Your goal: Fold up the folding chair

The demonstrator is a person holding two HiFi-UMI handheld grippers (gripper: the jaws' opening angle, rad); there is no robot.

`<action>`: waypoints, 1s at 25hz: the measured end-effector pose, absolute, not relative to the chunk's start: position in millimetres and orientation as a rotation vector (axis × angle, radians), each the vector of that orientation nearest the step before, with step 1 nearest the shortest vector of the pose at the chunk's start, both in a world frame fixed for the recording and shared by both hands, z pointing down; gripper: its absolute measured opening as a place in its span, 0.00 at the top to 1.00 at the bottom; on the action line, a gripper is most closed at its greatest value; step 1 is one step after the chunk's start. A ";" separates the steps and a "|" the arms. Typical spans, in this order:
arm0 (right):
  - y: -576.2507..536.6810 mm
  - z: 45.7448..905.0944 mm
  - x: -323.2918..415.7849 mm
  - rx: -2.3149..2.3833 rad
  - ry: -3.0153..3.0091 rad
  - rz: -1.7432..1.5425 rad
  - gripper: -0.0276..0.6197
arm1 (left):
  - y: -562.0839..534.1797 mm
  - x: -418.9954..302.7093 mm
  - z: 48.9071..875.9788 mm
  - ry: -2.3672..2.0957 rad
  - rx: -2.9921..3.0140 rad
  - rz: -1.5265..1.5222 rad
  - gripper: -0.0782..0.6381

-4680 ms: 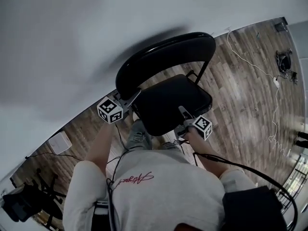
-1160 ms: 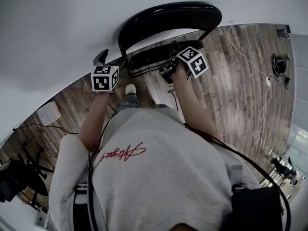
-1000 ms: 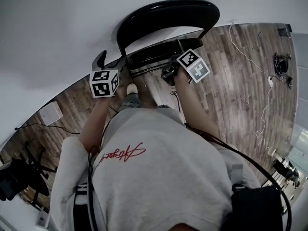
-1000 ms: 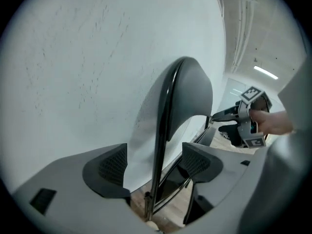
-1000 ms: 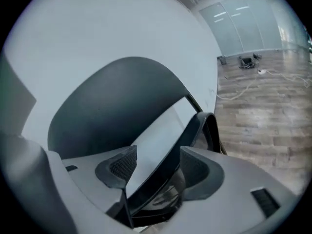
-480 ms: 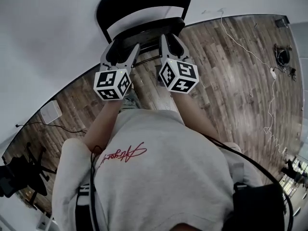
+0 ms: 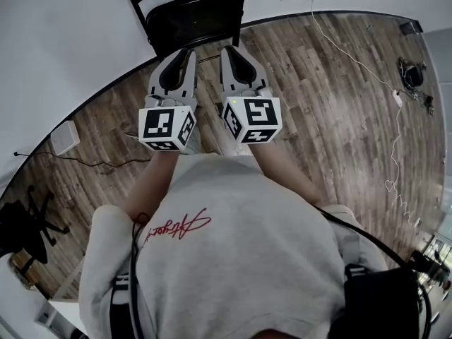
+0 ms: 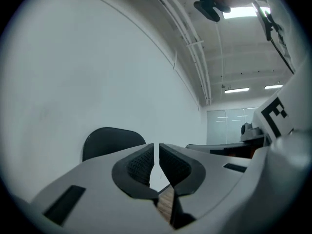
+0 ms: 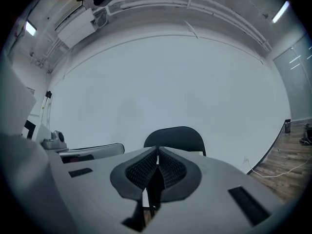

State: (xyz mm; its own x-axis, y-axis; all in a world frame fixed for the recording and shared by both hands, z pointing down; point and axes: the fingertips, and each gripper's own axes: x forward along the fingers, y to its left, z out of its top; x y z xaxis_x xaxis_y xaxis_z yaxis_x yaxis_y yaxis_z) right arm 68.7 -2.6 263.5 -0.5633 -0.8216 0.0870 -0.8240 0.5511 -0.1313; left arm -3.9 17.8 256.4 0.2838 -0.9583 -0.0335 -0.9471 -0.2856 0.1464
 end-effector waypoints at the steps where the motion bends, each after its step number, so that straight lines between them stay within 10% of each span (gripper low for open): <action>1: 9.8 259.7 70.5 1.437 -2.778 0.258 0.92 | 28.1 -0.6 251.7 -1.845 2.441 -0.149 0.85; 25: 129.7 243.9 62.8 1.312 -2.828 0.189 0.93 | 136.4 6.4 240.3 -1.843 2.437 -0.138 0.87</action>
State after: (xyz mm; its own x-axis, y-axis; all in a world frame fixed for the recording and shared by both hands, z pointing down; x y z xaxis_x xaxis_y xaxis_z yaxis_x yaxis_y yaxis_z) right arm 62.8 129.7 243.9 -0.6471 -0.7594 0.0677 -0.7617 0.6400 -0.1015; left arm 6.4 136.4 240.3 0.2714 -0.9622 -0.0217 -0.9548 -0.2720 0.1203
